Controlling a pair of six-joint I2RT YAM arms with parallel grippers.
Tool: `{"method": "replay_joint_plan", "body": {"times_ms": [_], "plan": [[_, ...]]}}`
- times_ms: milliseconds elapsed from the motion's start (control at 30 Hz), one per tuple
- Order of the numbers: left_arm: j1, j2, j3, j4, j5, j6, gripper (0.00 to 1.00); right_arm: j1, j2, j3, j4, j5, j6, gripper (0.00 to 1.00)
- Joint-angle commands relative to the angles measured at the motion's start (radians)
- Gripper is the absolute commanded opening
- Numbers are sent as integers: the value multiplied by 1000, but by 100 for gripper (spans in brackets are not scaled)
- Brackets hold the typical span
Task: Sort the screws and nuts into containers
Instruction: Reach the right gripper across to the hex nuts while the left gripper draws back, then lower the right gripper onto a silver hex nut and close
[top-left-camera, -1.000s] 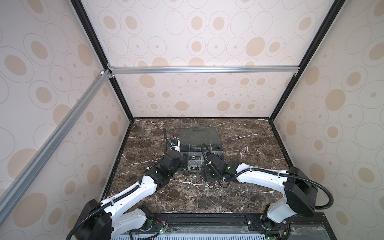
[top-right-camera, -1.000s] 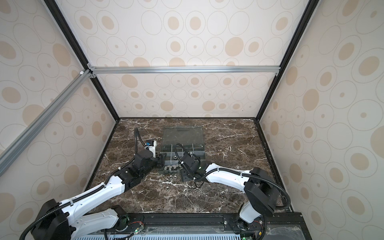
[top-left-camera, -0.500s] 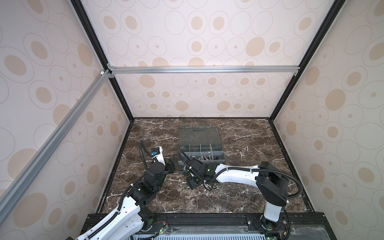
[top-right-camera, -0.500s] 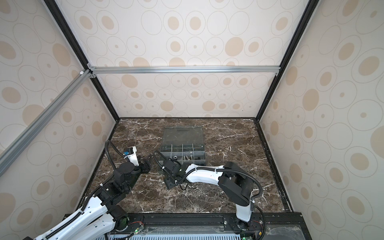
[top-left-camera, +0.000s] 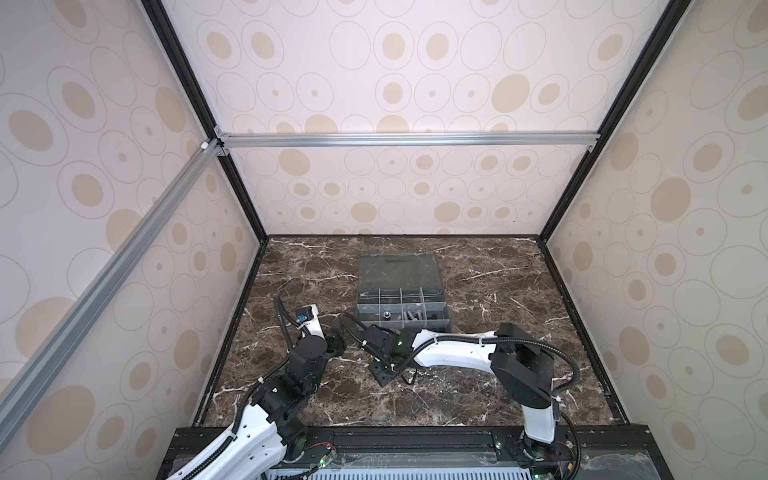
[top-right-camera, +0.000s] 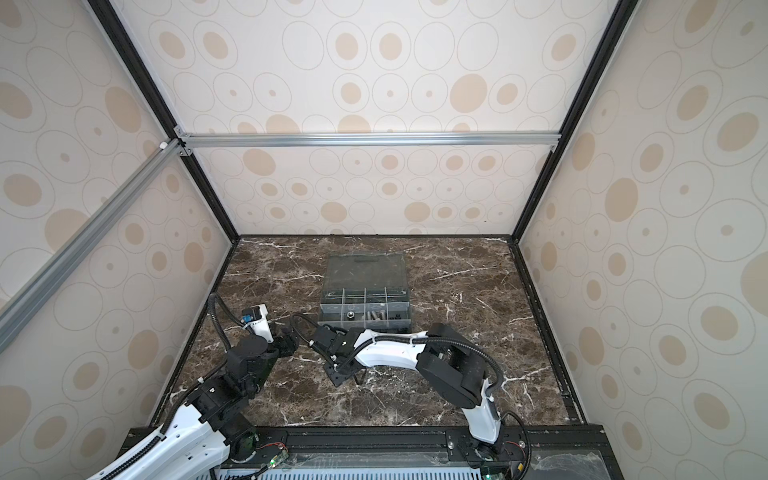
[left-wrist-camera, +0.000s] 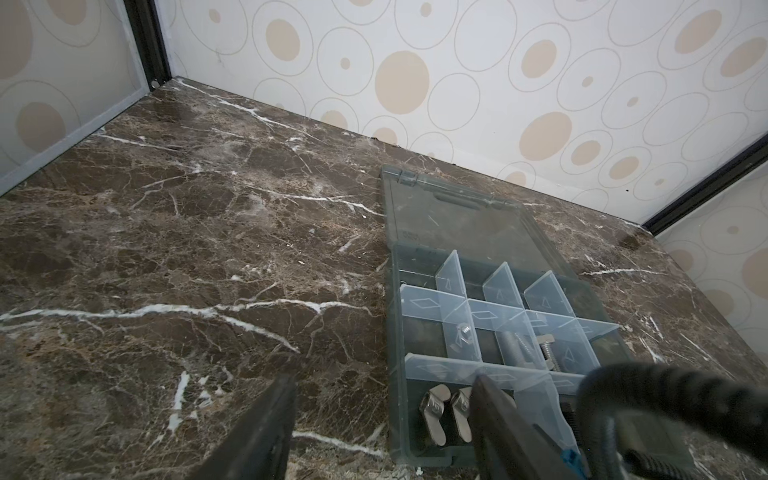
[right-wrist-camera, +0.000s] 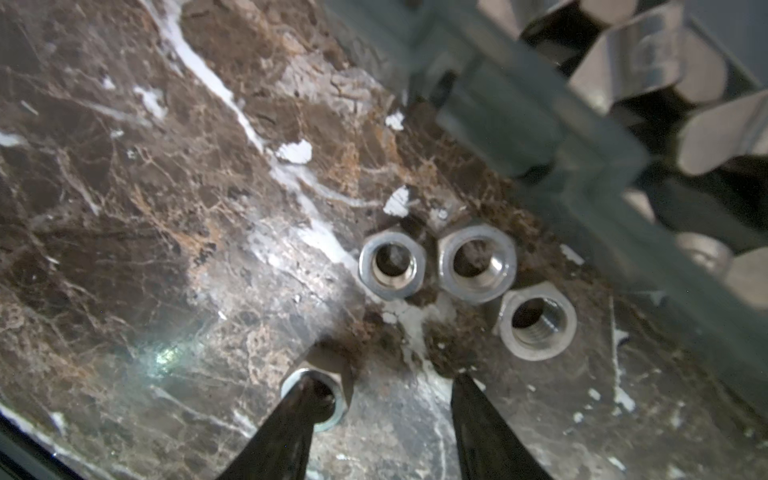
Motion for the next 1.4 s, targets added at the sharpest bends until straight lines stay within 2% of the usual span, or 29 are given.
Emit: {"method": "replay_joint_plan", "body": {"times_ms": [0, 467, 700, 1033, 1267, 1367], "plan": [[10, -25, -12, -18, -26, -36, 67, 22, 27, 40, -57, 17, -22, 55], [10, -83, -27, -33, -29, -33, 68, 49, 19, 90, -88, 13, -4, 54], [10, -116, -38, -41, -35, -42, 69, 60, 71, 131, -123, 18, 4, 51], [10, -121, -38, -56, -35, -54, 70, 70, 115, 160, -147, 42, -8, 39], [10, -122, -40, -60, -34, -68, 70, 72, 106, 129, -153, 74, 9, 22], [10, -121, -39, -67, -29, -74, 70, 71, 87, 109, -145, 90, 20, 18]]}}
